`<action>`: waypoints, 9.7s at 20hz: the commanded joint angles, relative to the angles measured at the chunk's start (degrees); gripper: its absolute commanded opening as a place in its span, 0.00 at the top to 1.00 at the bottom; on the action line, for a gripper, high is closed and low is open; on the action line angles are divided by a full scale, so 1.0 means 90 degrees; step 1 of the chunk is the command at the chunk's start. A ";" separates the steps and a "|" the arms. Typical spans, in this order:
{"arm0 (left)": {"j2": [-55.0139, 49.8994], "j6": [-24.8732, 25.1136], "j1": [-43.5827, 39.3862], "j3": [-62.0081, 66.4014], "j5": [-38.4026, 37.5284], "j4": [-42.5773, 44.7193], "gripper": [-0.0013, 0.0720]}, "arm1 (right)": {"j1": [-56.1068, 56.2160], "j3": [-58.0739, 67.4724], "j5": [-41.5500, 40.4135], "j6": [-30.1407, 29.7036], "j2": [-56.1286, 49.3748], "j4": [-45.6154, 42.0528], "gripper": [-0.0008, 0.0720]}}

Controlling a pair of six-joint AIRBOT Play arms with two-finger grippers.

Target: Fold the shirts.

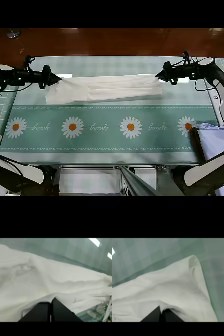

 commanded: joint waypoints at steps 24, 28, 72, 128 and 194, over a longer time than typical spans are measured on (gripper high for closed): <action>0.4036 0.0046 -0.1134 -0.2766 0.1872 0.1695 0.03 | -0.0019 0.0155 0.0784 0.0095 -0.0597 -0.0483 0.13; 0.3786 0.0046 -0.1685 -0.2725 0.1892 0.1647 0.06 | 0.0155 0.0257 0.1022 0.0095 -0.0583 -0.0512 0.95; 0.3480 -0.0971 -0.1341 0.1477 -0.0794 0.2244 0.94 | 0.2538 -0.2222 0.0267 0.0449 0.5008 -0.1503 0.95; 0.8053 -0.1345 -0.1518 -0.6166 0.1928 0.1722 0.94 | 0.2790 -0.0797 0.0301 -0.0158 0.1766 0.0046 0.95; 0.3053 -0.1683 -0.3317 -0.1105 -0.0034 0.4114 0.94 | 0.2506 -0.1800 0.0724 0.2288 0.2552 -0.6535 0.95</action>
